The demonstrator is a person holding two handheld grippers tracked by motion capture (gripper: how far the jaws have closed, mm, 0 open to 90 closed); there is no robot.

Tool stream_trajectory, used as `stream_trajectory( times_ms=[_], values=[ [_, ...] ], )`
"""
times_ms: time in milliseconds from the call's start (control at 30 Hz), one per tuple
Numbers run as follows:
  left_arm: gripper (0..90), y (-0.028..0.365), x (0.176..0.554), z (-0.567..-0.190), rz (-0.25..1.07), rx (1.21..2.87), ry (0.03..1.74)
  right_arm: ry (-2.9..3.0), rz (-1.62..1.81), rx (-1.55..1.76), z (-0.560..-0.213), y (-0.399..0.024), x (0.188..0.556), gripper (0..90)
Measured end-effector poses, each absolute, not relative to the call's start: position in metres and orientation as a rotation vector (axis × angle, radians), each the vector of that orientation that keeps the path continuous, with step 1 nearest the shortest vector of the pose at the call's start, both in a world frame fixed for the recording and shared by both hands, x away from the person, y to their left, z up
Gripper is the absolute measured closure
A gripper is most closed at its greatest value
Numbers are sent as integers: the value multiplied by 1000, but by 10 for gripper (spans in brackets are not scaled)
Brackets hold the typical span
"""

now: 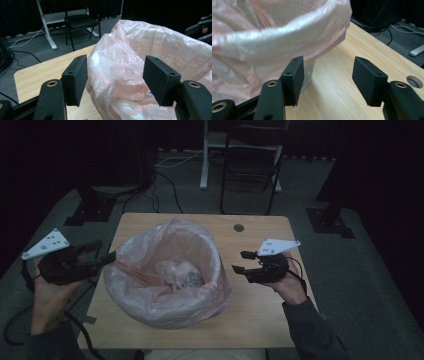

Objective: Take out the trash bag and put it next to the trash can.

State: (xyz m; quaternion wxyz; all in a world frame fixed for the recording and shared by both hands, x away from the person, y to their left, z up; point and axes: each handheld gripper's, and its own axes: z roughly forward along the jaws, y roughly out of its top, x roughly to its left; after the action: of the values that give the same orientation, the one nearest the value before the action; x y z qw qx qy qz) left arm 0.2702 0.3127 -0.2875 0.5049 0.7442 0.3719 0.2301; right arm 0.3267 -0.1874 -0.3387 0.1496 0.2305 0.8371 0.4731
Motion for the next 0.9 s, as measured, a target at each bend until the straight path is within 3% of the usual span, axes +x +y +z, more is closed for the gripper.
stream_trajectory(
  times_ms=[633, 900],
  values=[
    [369, 313, 268, -287, 561, 1789, 899, 2613, 1214, 470, -389, -170, 304, 235],
    [369, 313, 269, -288, 557, 1790, 901, 2599, 1306, 346, -385, -147, 295, 200]
  ],
)
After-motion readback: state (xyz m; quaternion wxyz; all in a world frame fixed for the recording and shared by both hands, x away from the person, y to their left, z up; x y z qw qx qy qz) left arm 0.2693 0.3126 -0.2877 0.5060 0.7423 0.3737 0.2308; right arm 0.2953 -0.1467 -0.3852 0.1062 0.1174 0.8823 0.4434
